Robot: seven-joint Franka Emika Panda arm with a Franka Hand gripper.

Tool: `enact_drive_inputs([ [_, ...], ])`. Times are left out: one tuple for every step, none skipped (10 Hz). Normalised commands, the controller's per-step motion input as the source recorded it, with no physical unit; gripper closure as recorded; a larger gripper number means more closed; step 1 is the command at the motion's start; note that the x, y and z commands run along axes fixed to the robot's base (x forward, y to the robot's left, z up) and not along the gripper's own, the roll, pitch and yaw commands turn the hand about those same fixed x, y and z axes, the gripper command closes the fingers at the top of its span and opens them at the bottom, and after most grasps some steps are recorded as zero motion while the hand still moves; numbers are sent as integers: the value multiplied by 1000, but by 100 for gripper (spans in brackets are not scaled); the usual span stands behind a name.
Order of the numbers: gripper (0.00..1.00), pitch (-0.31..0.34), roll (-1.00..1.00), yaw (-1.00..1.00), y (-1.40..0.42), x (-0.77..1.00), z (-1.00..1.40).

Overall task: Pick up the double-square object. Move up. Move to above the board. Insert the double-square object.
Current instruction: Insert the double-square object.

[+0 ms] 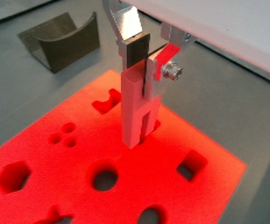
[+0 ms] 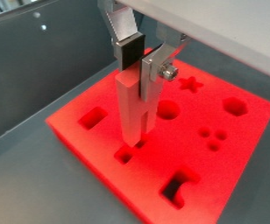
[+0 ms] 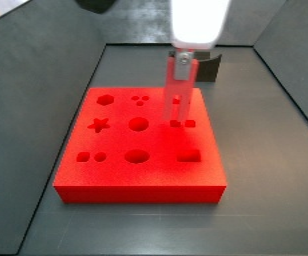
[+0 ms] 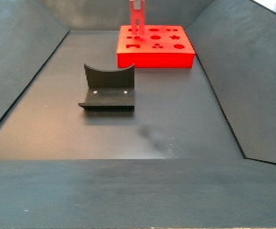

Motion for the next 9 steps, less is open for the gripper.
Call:
enact_drive_inputs([
  [100,-53,0,186,-49,317,-546],
  [100,-121,-21,237,0,406,-746],
  [100,-6,0,266,0,57,-589],
  [100,0,73,363,0,-134,-529],
  [100,46,139,286,0,-631,-720],
  [100,0,77,134,43,-551,-909],
  [100,0,76,60,60,-580,-877],
  [100,-4,39,49,146,-497,-849],
  [100,-6,0,83,97,-337,-660],
])
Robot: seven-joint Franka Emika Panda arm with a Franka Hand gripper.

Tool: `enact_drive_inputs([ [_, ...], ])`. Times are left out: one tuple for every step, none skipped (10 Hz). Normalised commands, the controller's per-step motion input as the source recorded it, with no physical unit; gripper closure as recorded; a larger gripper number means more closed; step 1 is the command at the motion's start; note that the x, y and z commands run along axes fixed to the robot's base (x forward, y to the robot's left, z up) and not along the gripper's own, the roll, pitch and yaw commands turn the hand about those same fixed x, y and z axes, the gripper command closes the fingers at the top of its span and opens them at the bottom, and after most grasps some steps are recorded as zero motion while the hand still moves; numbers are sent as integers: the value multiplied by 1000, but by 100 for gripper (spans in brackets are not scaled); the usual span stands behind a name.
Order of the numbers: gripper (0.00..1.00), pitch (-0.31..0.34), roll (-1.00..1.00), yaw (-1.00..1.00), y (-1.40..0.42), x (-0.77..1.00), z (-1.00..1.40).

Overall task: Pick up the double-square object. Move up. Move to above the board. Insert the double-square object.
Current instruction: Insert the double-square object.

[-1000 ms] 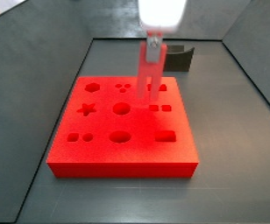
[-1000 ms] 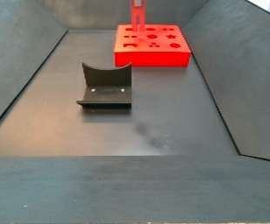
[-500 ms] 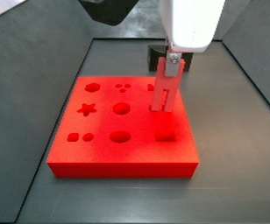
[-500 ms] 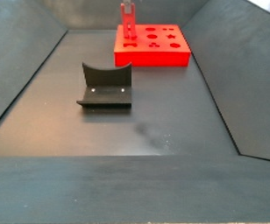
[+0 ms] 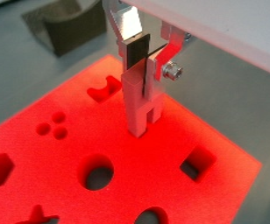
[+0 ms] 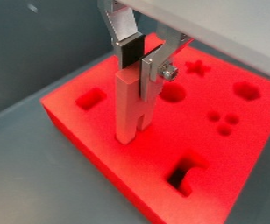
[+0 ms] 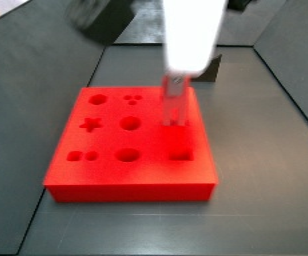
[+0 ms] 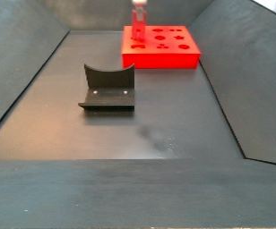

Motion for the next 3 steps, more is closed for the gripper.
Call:
enact_drive_inputs([
  [100,-43,0,109,-60,0,-763],
  [100,-53,30,0,0,0,-431],
  [100,0,0,0,0,0,0],
])
